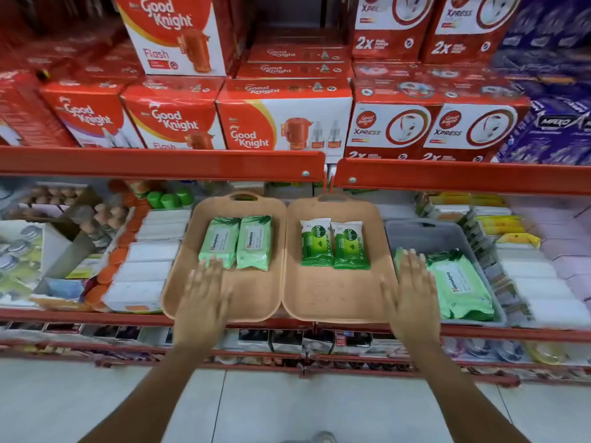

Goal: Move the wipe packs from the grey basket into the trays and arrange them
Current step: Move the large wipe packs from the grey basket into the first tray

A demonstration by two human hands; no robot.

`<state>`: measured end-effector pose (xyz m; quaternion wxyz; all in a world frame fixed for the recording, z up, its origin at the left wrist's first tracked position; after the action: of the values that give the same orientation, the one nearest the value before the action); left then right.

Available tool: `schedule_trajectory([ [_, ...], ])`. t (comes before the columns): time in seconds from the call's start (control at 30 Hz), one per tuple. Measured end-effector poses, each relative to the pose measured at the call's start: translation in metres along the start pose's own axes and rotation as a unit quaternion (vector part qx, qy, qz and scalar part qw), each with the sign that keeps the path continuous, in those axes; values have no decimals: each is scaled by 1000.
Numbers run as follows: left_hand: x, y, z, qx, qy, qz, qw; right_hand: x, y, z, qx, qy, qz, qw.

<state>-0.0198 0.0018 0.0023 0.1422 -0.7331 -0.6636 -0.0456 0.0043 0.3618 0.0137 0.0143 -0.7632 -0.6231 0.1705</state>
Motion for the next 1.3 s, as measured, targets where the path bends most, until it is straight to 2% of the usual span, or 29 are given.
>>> schedule_trajectory([
  [0.1, -24, 3, -10, 6, 0, -10, 1000, 35, -11, -3, 3, -17, 76, 997],
  [0.2, -49, 10, -6, -14, -4, -11, 1000, 57, -17, 3, -77, -36, 142, 986],
  [0.27, -62, 15, 0, -26, -3, -17, 1000, 60, -18, 8, -127, -18, 152, 980],
  [0.33, -70, 19, 5, -44, 3, -26, 999, 60, -22, 9, -140, -2, 159, 977],
  [0.5, -68, 20, 6, -48, 12, -24, 998, 49, -27, 12, -133, -38, 223, 965],
  [0.7, -70, 20, 11, -34, 3, -21, 999, 48, -36, 13, -123, -62, 255, 957],
  [0.87, -72, 21, 11, -18, 5, -20, 1000, 26, -38, 4, -48, -96, 276, 955],
  [0.93, -69, 21, 10, -6, 6, -16, 1000, 0, -34, -3, 5, -110, 256, 960],
  [1.03, -69, 21, 10, 4, 11, -10, 1000, -62, -28, -8, 45, -117, 148, 981],
  [1.13, -70, 21, 11, 16, 22, -13, 1000, -142, -18, 7, -7, -107, 31, 994],
  [1.3, -70, 21, 13, 17, 25, -17, 999, -256, -3, 57, -131, -84, -115, 981],
])
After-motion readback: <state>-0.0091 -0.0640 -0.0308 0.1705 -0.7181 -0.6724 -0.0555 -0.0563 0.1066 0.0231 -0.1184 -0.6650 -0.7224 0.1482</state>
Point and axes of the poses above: each hand's wrist, its own y-axis away from the middle knuckle, its own z-axis out of the palm, x = y × z, the point moved 2 cm from there along -y, towards the middle knuckle, and after that the axes turned 2 degrees about x, right-handed, at the moved point
